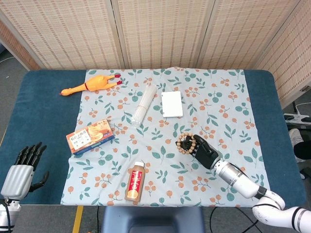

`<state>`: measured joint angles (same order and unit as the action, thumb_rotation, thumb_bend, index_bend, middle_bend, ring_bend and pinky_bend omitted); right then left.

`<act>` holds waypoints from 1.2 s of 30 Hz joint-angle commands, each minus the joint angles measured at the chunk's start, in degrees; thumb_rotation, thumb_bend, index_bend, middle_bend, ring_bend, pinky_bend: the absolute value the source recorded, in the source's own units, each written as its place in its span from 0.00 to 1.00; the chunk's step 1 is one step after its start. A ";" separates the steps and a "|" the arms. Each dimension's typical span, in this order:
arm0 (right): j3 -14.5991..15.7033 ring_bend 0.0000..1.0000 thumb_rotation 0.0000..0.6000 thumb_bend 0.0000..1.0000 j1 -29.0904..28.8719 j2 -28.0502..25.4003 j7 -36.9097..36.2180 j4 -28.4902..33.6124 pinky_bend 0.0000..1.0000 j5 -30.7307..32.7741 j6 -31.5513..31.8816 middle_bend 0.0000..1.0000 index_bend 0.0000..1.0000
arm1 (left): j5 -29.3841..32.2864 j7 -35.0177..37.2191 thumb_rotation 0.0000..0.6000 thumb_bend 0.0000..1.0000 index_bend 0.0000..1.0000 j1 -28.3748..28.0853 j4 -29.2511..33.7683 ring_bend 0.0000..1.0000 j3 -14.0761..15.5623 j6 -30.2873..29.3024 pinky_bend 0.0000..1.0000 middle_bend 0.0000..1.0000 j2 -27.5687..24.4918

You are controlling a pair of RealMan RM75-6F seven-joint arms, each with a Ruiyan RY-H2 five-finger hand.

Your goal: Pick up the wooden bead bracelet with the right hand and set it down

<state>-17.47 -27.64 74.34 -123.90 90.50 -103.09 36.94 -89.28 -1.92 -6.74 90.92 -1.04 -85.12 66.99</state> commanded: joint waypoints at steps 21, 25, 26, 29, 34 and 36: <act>18.77 0.23 0.43 0.59 -11.32 -0.90 0.79 -5.05 0.09 2.17 15.95 0.59 0.63 | -0.54 -0.03 1.00 0.44 0.00 0.13 0.31 0.00 0.19 -0.44 0.04 0.00 -0.15; 20.04 0.23 0.50 0.60 -11.89 -0.95 0.81 -5.35 0.09 3.41 16.39 0.59 0.66 | -0.54 -0.03 1.00 0.44 0.00 0.13 0.31 0.00 0.18 -0.45 0.04 0.00 -0.15; 20.40 0.23 0.51 0.61 -12.06 -0.97 0.62 -5.44 0.09 3.68 16.56 0.59 0.66 | -0.54 -0.03 1.00 0.43 0.00 0.13 0.28 0.00 0.17 -0.46 0.04 0.00 -0.15; 21.23 0.23 0.57 0.67 -12.44 -0.96 0.22 -5.83 0.09 4.18 17.05 0.59 0.66 | -0.53 -0.05 1.00 0.44 0.00 0.12 0.24 0.00 0.17 -0.44 0.04 0.00 -0.12; 22.46 0.23 0.63 0.99 -13.23 -0.88 -0.19 -6.40 0.09 4.25 17.71 0.59 0.65 | -0.45 -0.09 1.00 0.44 0.00 0.10 0.23 0.00 0.14 -0.38 0.04 0.00 -0.09; 22.89 0.23 0.64 1.00 -13.58 -0.87 -0.24 -6.54 0.09 4.17 18.13 0.59 0.63 | -0.41 -0.09 1.00 0.44 0.00 0.10 0.23 0.00 0.13 -0.36 0.04 0.00 -0.09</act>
<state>5.28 -41.09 73.46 -124.09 84.03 -98.88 54.94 -89.70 -2.01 -6.64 91.15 -0.91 -85.49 66.90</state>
